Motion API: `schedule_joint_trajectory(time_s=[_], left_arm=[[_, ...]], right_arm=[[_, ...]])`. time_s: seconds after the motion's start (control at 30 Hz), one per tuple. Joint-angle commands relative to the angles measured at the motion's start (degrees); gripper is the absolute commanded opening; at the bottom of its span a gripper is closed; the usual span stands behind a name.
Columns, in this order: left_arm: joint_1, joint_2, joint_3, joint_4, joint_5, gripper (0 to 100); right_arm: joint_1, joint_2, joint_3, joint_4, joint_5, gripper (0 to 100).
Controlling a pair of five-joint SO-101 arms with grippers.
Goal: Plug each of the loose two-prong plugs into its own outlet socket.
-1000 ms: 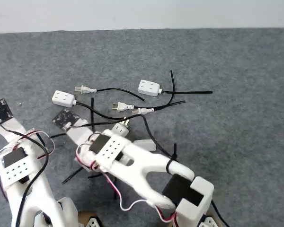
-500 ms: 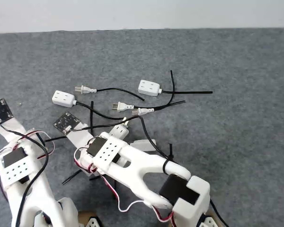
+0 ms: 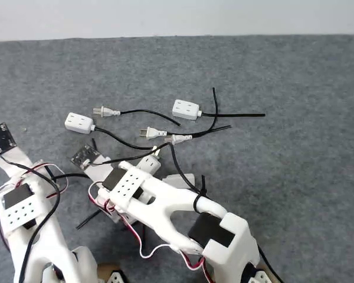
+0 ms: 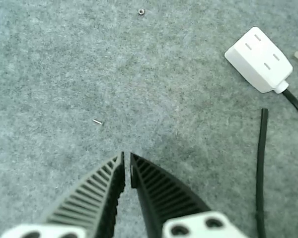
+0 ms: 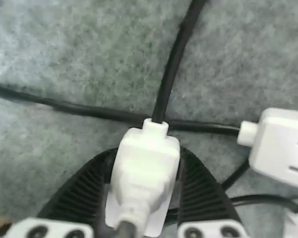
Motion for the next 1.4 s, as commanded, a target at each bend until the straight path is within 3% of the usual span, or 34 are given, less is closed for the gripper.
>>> schedule_joint_trajectory(time_s=[0.0,0.2,0.43,0.63,0.73,0.83,1.07,1.27,1.37], left_arm=[[0.88,0.0,-1.8,-1.32,-0.97,2],[3.6,0.0,-1.1,-1.32,-1.05,2],[8.62,0.0,0.75,-1.41,-4.04,2],[14.07,0.0,2.24,-1.23,-5.1,3],[16.09,0.0,3.47,-1.23,-5.1,12],[18.29,-0.09,4.88,-1.23,-5.1,20],[22.07,-0.44,5.23,-0.97,-8.35,21],[30.24,-0.53,4.0,-1.41,-12.13,21],[35.08,-0.53,1.45,-1.41,-12.04,21]], right_arm=[[1.01,-8.92,-2.9,4.0,3.87,0.8],[13.41,-25.27,-2.81,13.32,9.49,0.8],[40.04,-37.76,4.4,17.63,14.51,0.8],[73.71,-40.84,20.31,4.53,24.7,0.8],[89.1,-39.34,28.92,-7.96,28.13,0.9],[99.12,-35.82,31.82,-15.08,31.65,0.9],[108.26,-21.58,24.7,-16.92,33.93,3.1],[108.53,-13.23,18.2,-12.79,34.2,23.1],[107.21,-13.58,15.91,-8.4,34.2,24.7]])
